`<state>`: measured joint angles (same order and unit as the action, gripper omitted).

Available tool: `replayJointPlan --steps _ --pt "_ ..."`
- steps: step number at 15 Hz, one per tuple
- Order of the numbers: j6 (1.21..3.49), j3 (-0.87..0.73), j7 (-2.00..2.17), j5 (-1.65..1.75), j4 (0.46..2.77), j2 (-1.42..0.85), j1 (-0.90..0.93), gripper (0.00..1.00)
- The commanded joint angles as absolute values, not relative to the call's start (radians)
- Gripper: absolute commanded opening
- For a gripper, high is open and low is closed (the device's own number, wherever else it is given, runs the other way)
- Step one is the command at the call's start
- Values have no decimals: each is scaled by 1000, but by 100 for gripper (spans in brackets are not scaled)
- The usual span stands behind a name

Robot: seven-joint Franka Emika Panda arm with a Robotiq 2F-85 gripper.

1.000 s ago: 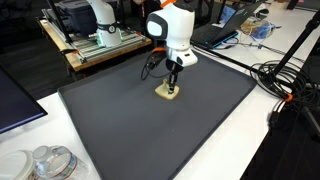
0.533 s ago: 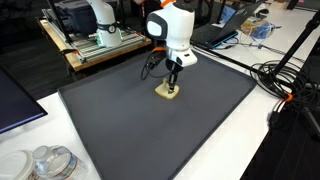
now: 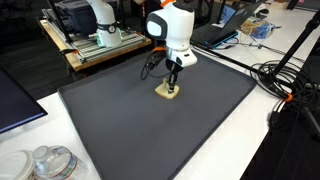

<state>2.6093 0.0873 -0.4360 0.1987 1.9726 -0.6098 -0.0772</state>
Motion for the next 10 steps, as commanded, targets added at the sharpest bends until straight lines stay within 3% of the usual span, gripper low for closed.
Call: replayJointPlan --steps 1,9,10 --pt "2594 110 -456 169 1991 -596 -95 2" --pt "2602 122 -469 164 1998 -591 -105 2" --pt "2597 122 -472 167 2002 -586 -105 32"
